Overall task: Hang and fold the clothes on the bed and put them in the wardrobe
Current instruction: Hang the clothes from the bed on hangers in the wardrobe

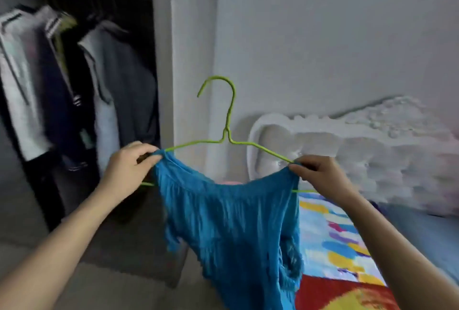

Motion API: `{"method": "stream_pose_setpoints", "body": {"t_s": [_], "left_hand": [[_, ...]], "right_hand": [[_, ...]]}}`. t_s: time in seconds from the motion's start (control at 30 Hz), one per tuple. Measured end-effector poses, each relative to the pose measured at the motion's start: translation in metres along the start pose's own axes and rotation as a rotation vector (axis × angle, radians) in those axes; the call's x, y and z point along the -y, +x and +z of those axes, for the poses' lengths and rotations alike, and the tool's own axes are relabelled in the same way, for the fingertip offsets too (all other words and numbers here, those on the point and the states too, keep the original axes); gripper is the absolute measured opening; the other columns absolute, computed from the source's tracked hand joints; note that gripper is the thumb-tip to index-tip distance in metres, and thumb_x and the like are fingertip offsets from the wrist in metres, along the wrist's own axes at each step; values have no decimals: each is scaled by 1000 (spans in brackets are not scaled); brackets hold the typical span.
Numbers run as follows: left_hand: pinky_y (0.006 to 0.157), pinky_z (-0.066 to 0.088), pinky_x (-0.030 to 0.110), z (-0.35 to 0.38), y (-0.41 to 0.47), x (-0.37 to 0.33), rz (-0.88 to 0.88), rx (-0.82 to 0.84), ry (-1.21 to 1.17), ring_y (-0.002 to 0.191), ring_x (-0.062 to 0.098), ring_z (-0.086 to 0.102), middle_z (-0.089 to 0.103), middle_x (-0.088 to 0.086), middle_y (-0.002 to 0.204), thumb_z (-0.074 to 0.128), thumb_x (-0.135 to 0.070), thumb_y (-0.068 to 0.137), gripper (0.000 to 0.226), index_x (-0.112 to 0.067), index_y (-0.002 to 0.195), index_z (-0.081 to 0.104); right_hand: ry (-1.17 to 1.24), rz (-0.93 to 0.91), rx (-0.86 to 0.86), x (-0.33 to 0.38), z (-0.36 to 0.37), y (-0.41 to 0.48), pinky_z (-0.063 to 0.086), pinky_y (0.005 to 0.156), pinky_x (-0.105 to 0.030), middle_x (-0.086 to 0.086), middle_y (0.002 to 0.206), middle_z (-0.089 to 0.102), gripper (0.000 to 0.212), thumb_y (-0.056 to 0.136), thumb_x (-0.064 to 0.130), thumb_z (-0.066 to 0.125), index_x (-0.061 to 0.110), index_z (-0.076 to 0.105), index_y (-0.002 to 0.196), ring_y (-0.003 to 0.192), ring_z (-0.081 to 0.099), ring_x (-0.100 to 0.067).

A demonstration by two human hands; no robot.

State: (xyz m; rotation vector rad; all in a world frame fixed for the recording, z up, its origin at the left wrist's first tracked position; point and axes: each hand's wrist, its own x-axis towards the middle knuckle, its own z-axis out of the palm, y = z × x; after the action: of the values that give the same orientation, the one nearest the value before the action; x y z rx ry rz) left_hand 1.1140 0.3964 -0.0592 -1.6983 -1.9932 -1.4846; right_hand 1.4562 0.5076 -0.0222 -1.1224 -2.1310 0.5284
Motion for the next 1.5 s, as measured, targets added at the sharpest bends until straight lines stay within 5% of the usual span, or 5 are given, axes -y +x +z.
{"method": "stream_pose_setpoints", "body": {"t_s": [0.23,0.47,0.73,1.17,1.5], "left_hand": [[75,39,28,-120,-29,80,-127,-207,199,81,27,56,57,4,83,66,3,81,12,2,92,69],[68,33,3,-179,2,149,-128,-272,250,75,21,51,53,-1,77,66,4,81,9,1,88,70],[86,39,44,-222,63,233,-218,-194,496,102,34,50,63,10,106,69,-27,83,31,-17,113,68],[90,41,40,-174,96,304,-201,-7,260,113,28,46,57,9,119,61,-22,89,33,-10,119,62],[91,34,31,-153,172,329,-189,-11,250,114,22,43,53,4,120,59,-25,90,29,-14,117,62]], "right_hand": [[78,-276,193,96,102,48,36,65,-10,9,69,48,19,84,6,67,19,66,70,67,51,3],[103,-237,323,162,172,96,33,58,-26,3,55,43,25,90,14,60,11,57,65,55,38,-13],[227,-47,231,197,263,145,30,49,-24,-5,52,41,35,93,20,57,-12,57,78,46,37,-13],[724,577,91,175,257,164,26,29,-14,-5,46,36,23,91,9,56,-1,54,70,31,32,-8],[1053,305,262,213,325,249,27,32,-14,-3,44,38,22,95,-8,31,2,46,83,36,33,-7]]}}
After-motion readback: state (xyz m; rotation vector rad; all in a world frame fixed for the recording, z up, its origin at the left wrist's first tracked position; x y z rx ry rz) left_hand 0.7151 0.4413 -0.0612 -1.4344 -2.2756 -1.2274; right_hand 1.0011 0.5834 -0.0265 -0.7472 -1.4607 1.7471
